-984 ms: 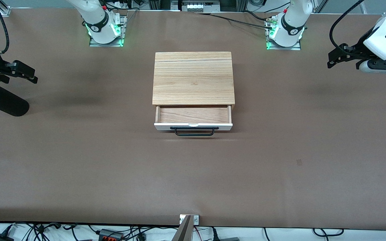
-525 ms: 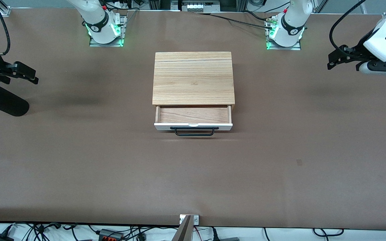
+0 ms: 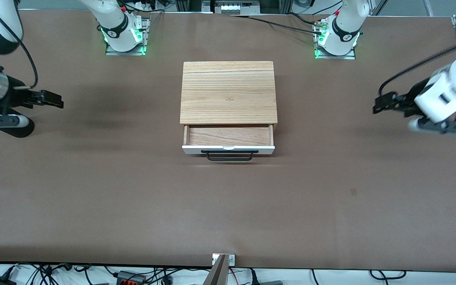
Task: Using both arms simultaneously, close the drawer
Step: 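Move the right gripper and the left gripper toward the drawer front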
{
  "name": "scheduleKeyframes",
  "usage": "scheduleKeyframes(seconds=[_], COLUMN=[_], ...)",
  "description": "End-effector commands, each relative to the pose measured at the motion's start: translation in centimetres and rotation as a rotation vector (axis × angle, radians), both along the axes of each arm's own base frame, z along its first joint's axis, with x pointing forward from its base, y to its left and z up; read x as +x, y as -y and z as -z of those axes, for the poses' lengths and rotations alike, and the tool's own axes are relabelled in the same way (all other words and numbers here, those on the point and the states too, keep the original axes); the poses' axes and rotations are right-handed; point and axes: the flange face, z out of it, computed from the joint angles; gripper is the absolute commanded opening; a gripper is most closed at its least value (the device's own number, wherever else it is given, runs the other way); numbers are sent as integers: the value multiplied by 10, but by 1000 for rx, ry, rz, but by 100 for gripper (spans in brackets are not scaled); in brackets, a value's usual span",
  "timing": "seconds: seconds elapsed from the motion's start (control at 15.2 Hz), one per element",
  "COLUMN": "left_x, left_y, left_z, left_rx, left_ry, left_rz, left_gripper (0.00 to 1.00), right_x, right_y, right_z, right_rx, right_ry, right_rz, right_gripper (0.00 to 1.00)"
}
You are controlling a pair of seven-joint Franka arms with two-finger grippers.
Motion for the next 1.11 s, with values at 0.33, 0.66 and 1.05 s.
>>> scheduleKeyframes(seconds=[0.33, 0.66, 1.05], left_x=[70, 98, 98], left_y=[90, 120, 174], left_z=[91, 140, 197], left_rx=[-106, -244, -245], left_ry=[-58, 29, 50], left_rz=[97, 26, 59], left_gripper=[100, 100, 100], right_x=[66, 92, 92], right_y=[-88, -145, -208], right_z=[74, 137, 179], right_rx=[94, 375, 439], right_ry=[149, 230, 283], right_rz=[-48, 49, 21], right_gripper=[100, 100, 100])
